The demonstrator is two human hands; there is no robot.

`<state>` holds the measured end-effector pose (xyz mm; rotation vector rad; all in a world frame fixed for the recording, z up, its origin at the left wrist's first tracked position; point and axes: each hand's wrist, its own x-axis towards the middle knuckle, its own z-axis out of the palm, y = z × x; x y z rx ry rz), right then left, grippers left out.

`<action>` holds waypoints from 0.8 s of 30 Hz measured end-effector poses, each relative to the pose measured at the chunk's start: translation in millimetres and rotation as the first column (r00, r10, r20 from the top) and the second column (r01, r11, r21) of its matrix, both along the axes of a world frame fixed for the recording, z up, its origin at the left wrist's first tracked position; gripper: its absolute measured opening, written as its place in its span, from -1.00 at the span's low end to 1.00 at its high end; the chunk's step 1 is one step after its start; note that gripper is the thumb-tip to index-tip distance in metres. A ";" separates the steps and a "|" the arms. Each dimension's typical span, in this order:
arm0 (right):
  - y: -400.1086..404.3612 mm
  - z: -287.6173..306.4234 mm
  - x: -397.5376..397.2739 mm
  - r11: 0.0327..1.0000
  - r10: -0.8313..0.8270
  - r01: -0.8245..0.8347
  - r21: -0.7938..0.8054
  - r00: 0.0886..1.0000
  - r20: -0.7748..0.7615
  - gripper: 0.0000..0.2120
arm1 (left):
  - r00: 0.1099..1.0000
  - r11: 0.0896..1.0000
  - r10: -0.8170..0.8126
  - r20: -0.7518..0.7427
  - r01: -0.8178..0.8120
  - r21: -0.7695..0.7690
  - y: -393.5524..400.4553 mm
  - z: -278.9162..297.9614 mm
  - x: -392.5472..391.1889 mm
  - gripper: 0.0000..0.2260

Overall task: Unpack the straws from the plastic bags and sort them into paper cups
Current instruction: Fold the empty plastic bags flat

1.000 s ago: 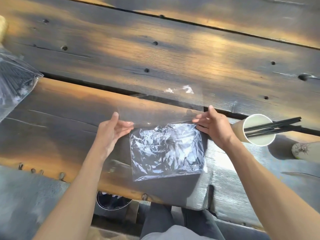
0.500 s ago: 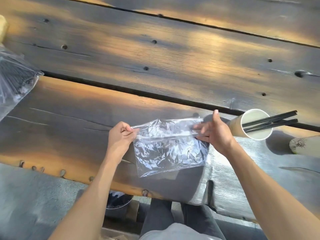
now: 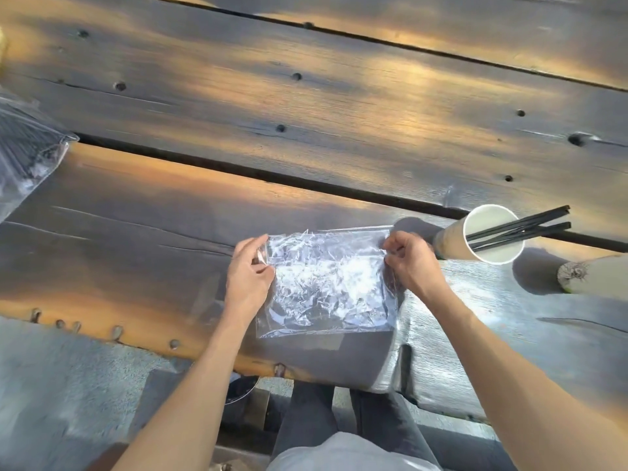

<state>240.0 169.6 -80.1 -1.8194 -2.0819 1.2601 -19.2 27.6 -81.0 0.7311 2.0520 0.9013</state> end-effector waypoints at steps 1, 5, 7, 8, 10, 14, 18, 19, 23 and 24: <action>-2.0 -0.6 1.7 0.999 0.039 -0.040 0.034 0.999 0.034 -0.74 | 0.999 1.000 -0.006 -0.032 0.006 -0.008 0.9 -0.8 1.4 -0.49; -6.6 1.4 1.4 0.993 0.110 -0.114 0.029 0.986 0.126 -0.74 | 0.987 0.999 0.000 -0.161 -0.006 -0.033 7.4 -1.1 6.6 -0.51; -7.1 3.1 -0.7 0.990 0.137 -0.141 0.015 0.979 0.152 -0.73 | 0.979 0.998 0.015 -0.203 -0.025 -0.049 9.7 0.7 9.4 -0.51; -7.1 3.3 -1.2 0.989 0.146 -0.150 0.012 0.976 0.159 -0.76 | 0.974 0.997 0.024 -0.226 -0.039 -0.061 10.3 1.4 10.2 -0.50; -6.9 6.7 -4.3 0.990 0.139 -0.137 -0.022 0.971 0.196 -0.85 | 0.969 0.993 0.034 -0.244 -0.060 -0.098 11.5 1.8 8.4 -0.43; -4.6 12.4 -11.7 0.998 0.056 -0.060 0.005 0.943 0.327 -0.69 | 0.979 0.980 -0.019 -0.202 -0.022 -0.199 21.0 1.0 -3.5 -0.30; 9.7 15.1 -22.8 0.998 0.063 -0.065 -0.005 0.948 0.313 -0.51 | 0.958 0.938 -0.154 -0.241 0.065 -0.340 36.3 4.3 -18.7 -0.53; 14.0 13.4 -25.6 0.997 0.079 -0.073 -0.031 0.946 0.313 -0.53 | 0.949 0.926 -0.200 -0.246 0.101 -0.364 39.0 4.8 -20.7 -0.61; 23.9 7.4 -30.5 0.992 0.088 -0.060 -0.115 0.963 0.253 -0.75 | 0.950 0.951 -0.225 -0.218 0.166 -0.261 43.8 6.3 -25.8 -0.85; 25.0 6.9 -30.2 0.990 0.023 -0.001 -0.142 0.988 0.153 -0.81 | 0.975 0.972 -0.175 -0.139 0.149 -0.182 43.6 9.1 -26.2 -0.87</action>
